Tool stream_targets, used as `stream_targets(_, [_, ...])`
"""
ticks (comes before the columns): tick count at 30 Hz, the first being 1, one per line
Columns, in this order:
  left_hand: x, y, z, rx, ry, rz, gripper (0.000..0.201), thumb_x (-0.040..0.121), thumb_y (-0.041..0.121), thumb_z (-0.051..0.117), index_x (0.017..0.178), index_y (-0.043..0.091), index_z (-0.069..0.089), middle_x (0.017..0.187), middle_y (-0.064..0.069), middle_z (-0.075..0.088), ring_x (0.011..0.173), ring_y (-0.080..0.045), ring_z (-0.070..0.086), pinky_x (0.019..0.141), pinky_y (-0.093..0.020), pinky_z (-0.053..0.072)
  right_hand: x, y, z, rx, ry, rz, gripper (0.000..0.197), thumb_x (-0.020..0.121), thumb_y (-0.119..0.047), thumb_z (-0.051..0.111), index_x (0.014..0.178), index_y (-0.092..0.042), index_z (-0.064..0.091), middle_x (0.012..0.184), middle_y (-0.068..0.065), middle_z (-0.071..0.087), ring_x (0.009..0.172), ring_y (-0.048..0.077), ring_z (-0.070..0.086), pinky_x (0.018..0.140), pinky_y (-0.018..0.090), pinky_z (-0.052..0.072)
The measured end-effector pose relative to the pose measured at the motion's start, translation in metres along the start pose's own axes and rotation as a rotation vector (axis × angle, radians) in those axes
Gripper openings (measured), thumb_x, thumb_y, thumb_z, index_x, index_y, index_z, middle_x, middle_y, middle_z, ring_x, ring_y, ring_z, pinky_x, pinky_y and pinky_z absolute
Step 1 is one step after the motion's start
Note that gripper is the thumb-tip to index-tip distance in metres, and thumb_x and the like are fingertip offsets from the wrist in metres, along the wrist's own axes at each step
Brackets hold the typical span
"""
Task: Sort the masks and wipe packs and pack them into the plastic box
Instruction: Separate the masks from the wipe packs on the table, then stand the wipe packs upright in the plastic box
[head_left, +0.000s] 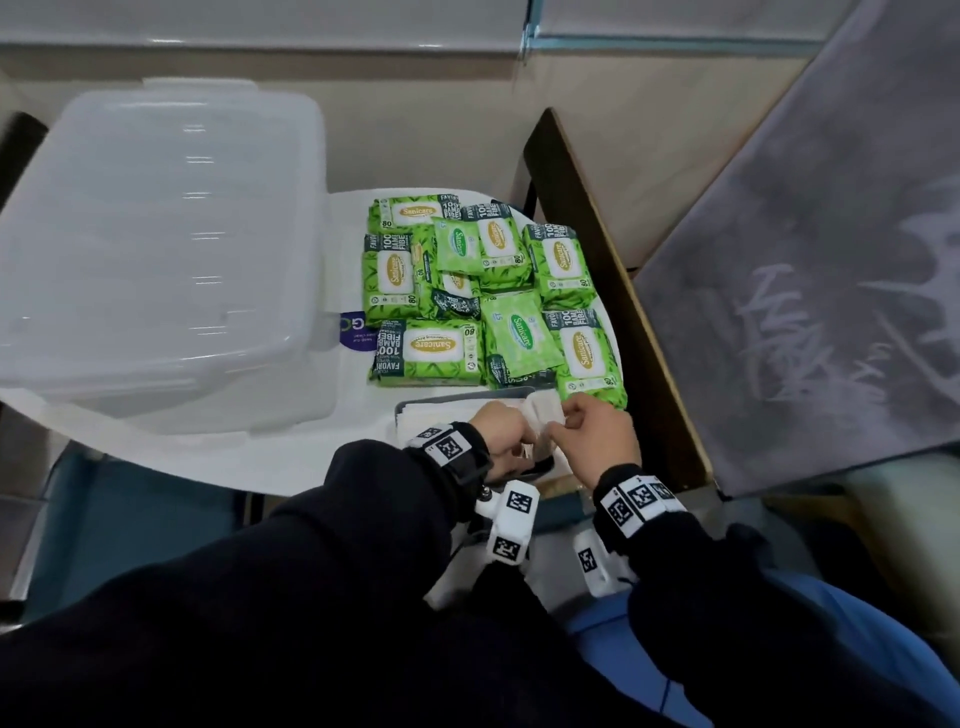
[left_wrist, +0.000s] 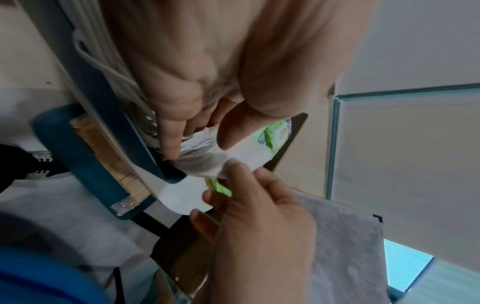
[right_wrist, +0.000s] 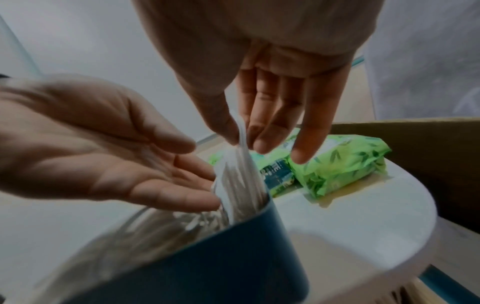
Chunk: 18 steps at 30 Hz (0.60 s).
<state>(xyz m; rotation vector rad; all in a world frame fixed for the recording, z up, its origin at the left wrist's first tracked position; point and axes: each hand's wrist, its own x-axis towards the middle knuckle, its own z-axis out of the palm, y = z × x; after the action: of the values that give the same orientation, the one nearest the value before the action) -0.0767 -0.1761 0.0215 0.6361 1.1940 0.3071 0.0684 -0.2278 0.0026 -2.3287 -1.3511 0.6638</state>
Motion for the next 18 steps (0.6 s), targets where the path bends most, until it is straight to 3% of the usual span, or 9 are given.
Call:
stream_targets(2, [0.003,-0.001,-0.007,0.013,0.021,-0.020,0.030,0.087,-0.023,0.041,0.077,0.005,0.046,0.079,-0.014,0.044,0.062,-0.025,0.054,0.060,-0.038,0.059,0.001,0.002,0.007,-0.100,-0.094,0.016,0.018,0.080,-0.034,0.075,0.094,-0.029,0.065,0.079,-0.007,0.068,0.088,0.025,0.068,0.074,0.032,0.054])
stream_targets(5, [0.003,0.001,-0.015,-0.047,0.020,-0.038,0.030,0.091,-0.018,0.040,0.085,0.010,0.049,0.082,-0.011,0.041,0.069,-0.023,0.046,0.081,-0.052,0.058,0.001,0.003,0.013,-0.219,-0.178,0.009,0.025,0.081,-0.034,0.074,0.105,-0.030,0.065,0.090,-0.002,0.072,0.094,0.026,0.067,0.071,0.029,0.047])
stream_targets(6, [0.004,0.001,-0.016,-0.055,0.021,-0.033,0.029,0.093,-0.017,0.041,0.088,0.011,0.050,0.081,-0.010,0.041,0.068,-0.023,0.046,0.082,-0.053,0.058,0.002,0.002,0.014,-0.242,-0.192,0.004,0.027,0.081,-0.035,0.074,0.105,-0.030,0.064,0.093,-0.002,0.072,0.095,0.027,0.067,0.072,0.030,0.048])
stream_targets(9, [0.001,0.004,-0.021,-0.008,0.038,0.050,0.025,0.098,-0.009,0.044,0.096,0.013,0.056,0.084,-0.010,0.052,0.073,-0.023,0.056,0.073,-0.041,0.057,0.007,0.002,0.020,-0.174,-0.185,0.023,0.036,0.078,-0.045,0.079,0.099,-0.029,0.054,0.083,-0.002,0.067,0.081,0.025,0.065,0.065,0.033,0.046])
stream_targets(11, [0.001,0.008,-0.036,0.075,0.212,0.204,0.020,0.098,0.002,0.056,0.111,0.011,0.067,0.096,-0.009,0.068,0.086,-0.021,0.068,0.077,-0.041,0.060,0.017,0.004,0.022,0.028,-0.134,0.046,0.043,0.082,-0.049,0.078,0.105,-0.026,0.051,0.086,-0.002,0.063,0.078,0.021,0.062,0.064,0.033,0.042])
stream_targets(14, [-0.003,0.007,-0.085,0.239,0.610,0.437,0.023,0.093,0.017,0.067,0.114,0.022,0.074,0.111,0.001,0.073,0.102,-0.016,0.068,0.096,-0.038,0.055,0.030,0.009,0.027,0.360,-0.193,0.244,0.042,0.094,-0.039,0.071,0.128,-0.019,0.056,0.111,-0.002,0.061,0.099,0.021,0.061,0.084,0.033,0.049])
stream_targets(16, [-0.002,-0.003,-0.111,0.252,0.694,0.348,0.041,0.091,0.022,0.069,0.132,0.018,0.065,0.131,-0.005,0.066,0.119,-0.024,0.062,0.108,-0.043,0.048,0.034,0.013,0.037,0.575,-0.309,0.415,0.032,0.099,-0.026,0.067,0.128,-0.014,0.062,0.119,0.001,0.061,0.108,0.022,0.058,0.091,0.033,0.047])
stream_targets(18, [-0.001,-0.016,-0.118,0.156,0.564,0.098,0.051,0.094,0.032,0.069,0.138,0.009,0.058,0.136,-0.013,0.062,0.120,-0.031,0.059,0.105,-0.047,0.047,0.034,0.018,0.048,0.702,-0.331,0.490,0.021,0.096,-0.020,0.070,0.117,-0.015,0.068,0.120,0.005,0.069,0.112,0.026,0.063,0.101,0.043,0.052])
